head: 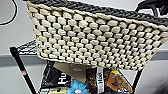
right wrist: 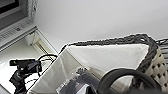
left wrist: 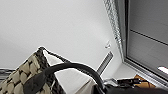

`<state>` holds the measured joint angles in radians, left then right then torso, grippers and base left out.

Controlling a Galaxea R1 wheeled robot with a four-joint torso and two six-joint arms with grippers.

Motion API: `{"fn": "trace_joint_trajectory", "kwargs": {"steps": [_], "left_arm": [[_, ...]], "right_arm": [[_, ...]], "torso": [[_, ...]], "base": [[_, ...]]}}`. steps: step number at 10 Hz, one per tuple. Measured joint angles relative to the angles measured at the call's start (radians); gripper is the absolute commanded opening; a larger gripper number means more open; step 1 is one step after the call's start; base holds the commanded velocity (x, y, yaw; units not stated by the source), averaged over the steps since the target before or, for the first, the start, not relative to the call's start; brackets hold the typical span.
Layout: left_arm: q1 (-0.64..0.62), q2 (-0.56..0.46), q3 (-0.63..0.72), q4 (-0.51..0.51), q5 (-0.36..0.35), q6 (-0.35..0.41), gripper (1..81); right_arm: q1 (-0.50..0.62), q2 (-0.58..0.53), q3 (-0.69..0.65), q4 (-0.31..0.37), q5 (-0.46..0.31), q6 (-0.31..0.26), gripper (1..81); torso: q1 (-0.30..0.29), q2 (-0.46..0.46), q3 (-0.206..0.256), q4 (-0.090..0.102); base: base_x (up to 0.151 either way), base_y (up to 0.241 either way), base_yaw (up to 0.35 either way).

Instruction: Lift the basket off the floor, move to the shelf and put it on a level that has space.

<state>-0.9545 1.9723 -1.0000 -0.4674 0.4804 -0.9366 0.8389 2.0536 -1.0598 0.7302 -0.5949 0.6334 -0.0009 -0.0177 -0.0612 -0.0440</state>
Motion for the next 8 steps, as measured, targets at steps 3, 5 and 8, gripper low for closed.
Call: {"fn": "trace_joint_trajectory", "kwargs": {"steps": [3,5,8], "left_arm": [[0.047,0.031,-0.09,0.037,0.028,0.015,1.0],[0.103,0.051,-0.149,0.073,0.041,0.015,1.0],[0.17,0.135,-0.248,0.136,0.043,0.019,1.0]], "right_arm": [[-0.053,0.118,-0.147,-0.038,0.012,-0.009,1.0],[-0.082,0.192,-0.225,-0.048,0.0,-0.016,1.0],[-0.131,0.279,-0.354,-0.077,-0.001,-0.068,1.0]], "torso": [[0.0,0.0,0.0,0.0],[0.0,0.0,0.0,0.0],[0.001,0.0,0.0,0.0]], "base": [[0.0,0.0,0.0],[0.0,0.0,0.0],[0.0,0.0,0.0]]}}
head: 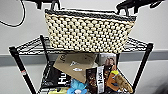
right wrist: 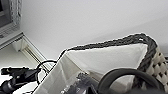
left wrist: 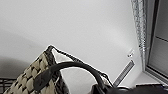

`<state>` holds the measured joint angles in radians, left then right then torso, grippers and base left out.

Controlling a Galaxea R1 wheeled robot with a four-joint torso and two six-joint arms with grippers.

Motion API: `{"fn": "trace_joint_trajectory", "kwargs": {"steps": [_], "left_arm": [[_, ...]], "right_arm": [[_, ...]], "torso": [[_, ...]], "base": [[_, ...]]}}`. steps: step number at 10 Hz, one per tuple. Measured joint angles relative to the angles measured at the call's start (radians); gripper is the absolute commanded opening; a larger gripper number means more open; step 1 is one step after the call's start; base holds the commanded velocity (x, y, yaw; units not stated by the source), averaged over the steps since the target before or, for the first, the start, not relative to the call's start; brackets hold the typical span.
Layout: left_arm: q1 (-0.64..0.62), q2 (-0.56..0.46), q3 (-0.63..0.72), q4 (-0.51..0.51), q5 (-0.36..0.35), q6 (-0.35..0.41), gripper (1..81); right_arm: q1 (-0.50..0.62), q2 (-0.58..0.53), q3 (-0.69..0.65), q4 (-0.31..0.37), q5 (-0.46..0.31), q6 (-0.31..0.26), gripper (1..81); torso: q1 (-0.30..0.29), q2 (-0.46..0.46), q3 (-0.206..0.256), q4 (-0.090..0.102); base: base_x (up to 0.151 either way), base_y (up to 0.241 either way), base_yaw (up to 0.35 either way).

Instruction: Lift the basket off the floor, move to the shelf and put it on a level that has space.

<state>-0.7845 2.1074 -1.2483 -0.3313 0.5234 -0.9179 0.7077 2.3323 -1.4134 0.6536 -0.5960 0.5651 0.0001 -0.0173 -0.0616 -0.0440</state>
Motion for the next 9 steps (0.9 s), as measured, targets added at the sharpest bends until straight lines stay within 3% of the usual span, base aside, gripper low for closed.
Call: {"fn": "trace_joint_trajectory", "kwargs": {"steps": [9], "left_arm": [[0.149,0.166,-0.254,0.089,0.028,0.004,1.0]], "right_arm": [[-0.148,0.168,-0.359,-0.003,0.026,-0.175,1.0]], "torso": [[0.002,0.002,-0.002,0.0]], "base": [[0.0,0.0,0.0]]}}
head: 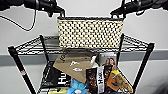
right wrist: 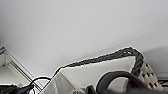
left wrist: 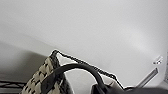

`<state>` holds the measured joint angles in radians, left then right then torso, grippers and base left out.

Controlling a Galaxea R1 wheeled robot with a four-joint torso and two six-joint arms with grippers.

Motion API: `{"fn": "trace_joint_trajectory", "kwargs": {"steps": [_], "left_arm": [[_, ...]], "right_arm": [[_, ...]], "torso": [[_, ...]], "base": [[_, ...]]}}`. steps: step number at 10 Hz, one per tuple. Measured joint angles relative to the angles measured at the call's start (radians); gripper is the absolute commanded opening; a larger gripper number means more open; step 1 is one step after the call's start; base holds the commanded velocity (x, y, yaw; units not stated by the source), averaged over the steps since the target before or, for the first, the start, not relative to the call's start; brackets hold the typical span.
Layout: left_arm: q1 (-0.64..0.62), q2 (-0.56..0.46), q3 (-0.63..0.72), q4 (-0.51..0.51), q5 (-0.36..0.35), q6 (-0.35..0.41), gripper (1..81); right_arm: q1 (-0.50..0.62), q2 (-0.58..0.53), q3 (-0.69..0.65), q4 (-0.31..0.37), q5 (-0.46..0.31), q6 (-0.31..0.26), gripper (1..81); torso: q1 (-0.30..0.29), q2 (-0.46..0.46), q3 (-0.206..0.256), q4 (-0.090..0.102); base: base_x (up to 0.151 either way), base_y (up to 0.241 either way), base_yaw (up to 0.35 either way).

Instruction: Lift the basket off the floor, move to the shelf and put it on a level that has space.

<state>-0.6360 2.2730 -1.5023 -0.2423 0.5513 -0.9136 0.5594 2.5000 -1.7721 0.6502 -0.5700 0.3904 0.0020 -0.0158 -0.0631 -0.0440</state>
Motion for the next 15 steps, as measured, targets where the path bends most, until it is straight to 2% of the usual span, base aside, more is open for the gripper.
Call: {"fn": "trace_joint_trajectory", "kwargs": {"steps": [2,4,8,9,10,14,15], "left_arm": [[0.017,0.03,-0.058,0.006,-0.003,0.012,1.0],[0.058,0.05,-0.089,0.014,-0.054,0.026,1.0],[0.064,0.037,-0.088,0.018,-0.053,0.027,1.0],[0.064,0.034,-0.082,0.025,-0.049,0.044,81.1],[0.066,0.032,-0.079,0.022,-0.04,0.029,81.1],[0.067,0.013,-0.04,0.022,-0.039,0.03,81.1],[0.061,0.006,-0.032,0.022,-0.038,0.03,81.1]], "right_arm": [[-0.024,0.027,-0.052,0.008,0.028,-0.032,1.0],[-0.06,0.039,-0.079,0.016,0.082,-0.058,1.0],[-0.094,0.042,-0.085,0.037,0.133,-0.069,1.0],[-0.094,0.042,-0.085,0.042,0.133,-0.069,81.1],[-0.1,0.039,-0.078,0.04,0.135,-0.097,81.1],[-0.091,-0.002,-0.011,0.024,0.151,-0.095,81.1],[-0.092,-0.025,0.015,0.024,0.114,-0.086,81.1]], "torso": [[0.0,0.0,0.0,0.0],[0.0,0.0,0.0,0.0],[-0.001,0.0,0.0,0.0],[-0.001,0.0,0.0,0.0],[-0.001,0.0,0.0,0.0],[0.0,0.0,0.0,0.0],[0.0,0.0,0.0,0.0]], "base": [[0.0,0.0,0.0],[0.0,0.0,0.0],[0.0,0.0,0.0],[0.0,0.0,0.0],[0.0,0.0,0.0],[0.0,0.0,0.0],[0.0,0.0,0.0]]}}
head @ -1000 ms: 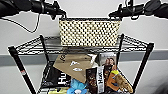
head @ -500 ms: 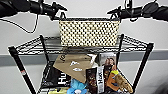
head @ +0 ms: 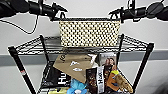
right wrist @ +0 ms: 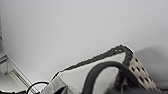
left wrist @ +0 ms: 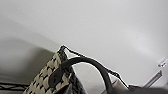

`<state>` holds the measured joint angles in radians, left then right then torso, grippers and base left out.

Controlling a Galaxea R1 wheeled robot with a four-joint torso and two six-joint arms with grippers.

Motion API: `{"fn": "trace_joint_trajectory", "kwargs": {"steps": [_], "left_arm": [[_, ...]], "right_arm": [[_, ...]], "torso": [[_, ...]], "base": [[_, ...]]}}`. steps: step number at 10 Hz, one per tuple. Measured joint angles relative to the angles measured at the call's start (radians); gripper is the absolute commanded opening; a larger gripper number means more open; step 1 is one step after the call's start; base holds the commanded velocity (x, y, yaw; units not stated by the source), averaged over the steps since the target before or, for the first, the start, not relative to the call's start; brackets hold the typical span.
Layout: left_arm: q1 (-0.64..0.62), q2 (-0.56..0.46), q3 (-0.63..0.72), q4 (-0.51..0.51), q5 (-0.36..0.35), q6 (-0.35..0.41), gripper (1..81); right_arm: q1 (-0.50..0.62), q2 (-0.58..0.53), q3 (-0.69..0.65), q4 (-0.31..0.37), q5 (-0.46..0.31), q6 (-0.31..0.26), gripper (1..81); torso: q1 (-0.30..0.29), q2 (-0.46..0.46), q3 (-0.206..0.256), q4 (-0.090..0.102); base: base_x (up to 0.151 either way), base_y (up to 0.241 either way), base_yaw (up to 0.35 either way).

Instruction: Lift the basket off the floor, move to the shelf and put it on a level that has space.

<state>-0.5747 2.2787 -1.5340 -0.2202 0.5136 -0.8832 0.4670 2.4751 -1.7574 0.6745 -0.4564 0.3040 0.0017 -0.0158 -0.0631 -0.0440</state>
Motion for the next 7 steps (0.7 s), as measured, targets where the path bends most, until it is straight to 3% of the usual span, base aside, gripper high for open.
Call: {"fn": "trace_joint_trajectory", "kwargs": {"steps": [1,7], "left_arm": [[-0.011,-0.014,0.009,0.0,-0.001,0.0,81.1],[-0.082,-0.163,0.115,0.0,0.01,0.0,81.1]], "right_arm": [[-0.015,-0.025,0.03,0.003,-0.034,0.003,81.1],[0.074,-0.218,0.199,0.021,-0.017,0.004,81.1]], "torso": [[0.0,0.0,0.0,0.0],[0.0,0.0,0.0,0.0]], "base": [[0.0,0.0,0.0],[0.0,0.0,0.0]]}}
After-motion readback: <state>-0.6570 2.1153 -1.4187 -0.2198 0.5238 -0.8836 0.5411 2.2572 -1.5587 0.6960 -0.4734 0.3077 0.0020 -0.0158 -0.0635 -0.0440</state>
